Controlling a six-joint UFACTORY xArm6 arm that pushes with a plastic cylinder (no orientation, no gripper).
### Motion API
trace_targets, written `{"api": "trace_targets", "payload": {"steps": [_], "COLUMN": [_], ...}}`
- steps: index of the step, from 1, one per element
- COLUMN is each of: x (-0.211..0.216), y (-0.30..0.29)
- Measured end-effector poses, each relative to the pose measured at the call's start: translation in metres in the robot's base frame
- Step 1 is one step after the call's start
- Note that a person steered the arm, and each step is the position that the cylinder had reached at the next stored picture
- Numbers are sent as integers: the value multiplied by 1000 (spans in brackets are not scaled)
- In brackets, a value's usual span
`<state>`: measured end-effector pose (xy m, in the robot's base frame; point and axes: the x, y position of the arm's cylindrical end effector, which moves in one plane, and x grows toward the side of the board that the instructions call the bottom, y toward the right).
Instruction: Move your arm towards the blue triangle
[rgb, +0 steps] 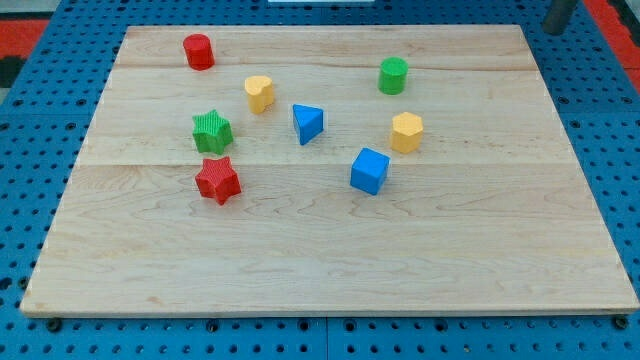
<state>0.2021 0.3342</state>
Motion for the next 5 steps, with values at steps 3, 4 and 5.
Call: {"api": "trace_targets", "payload": {"steps": [3,4,5], "x": [-2,-1,15], "y": [-2,0,4]}}
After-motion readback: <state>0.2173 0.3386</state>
